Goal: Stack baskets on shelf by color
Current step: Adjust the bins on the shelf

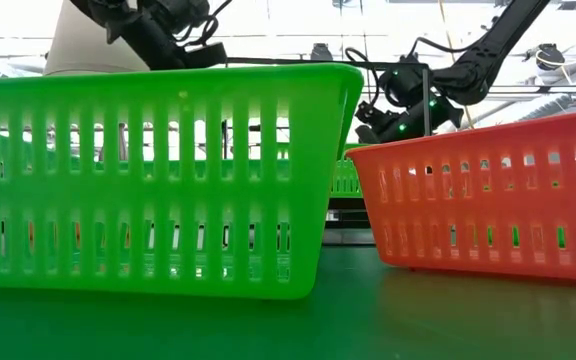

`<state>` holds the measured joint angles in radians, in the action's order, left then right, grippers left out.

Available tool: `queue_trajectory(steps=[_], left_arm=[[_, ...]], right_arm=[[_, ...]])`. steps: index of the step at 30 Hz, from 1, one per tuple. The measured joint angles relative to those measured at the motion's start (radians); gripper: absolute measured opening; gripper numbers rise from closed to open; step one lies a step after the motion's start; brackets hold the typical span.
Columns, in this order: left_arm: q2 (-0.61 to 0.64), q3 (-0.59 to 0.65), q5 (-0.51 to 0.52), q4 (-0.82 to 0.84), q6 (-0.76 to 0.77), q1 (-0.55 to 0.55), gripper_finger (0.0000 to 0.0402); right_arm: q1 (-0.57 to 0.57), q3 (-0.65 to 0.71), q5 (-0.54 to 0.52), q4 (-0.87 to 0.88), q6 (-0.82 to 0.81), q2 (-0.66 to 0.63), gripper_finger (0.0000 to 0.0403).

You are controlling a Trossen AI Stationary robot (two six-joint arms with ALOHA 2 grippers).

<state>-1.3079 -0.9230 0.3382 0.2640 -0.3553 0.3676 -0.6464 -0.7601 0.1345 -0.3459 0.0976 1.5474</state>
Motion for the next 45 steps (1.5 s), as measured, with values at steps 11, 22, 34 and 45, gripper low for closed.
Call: queue_trajectory(steps=[11, 22, 34, 45], left_arm=[[-0.174, 0.0, -0.032, -0.21, -0.044, 0.053, 0.001], [-0.359, 0.001, -0.084, -0.395, -0.161, 0.093, 0.0004], [-0.364, 0.001, -0.233, -0.397, -0.143, 0.124, 0.001], [-0.364, 0.001, -0.233, -0.404, -0.129, 0.143, 0.001]], right_arm=[[0.0, 0.0, -0.004, 0.036, 0.034, -0.073, 0.0], [0.0, 0.0, -0.006, 0.141, 0.097, -0.103, 0.0], [0.0, 0.0, -0.005, 0.142, 0.109, -0.103, 0.0], [0.0, 0.0, -0.003, 0.142, 0.11, -0.103, 0.0]])
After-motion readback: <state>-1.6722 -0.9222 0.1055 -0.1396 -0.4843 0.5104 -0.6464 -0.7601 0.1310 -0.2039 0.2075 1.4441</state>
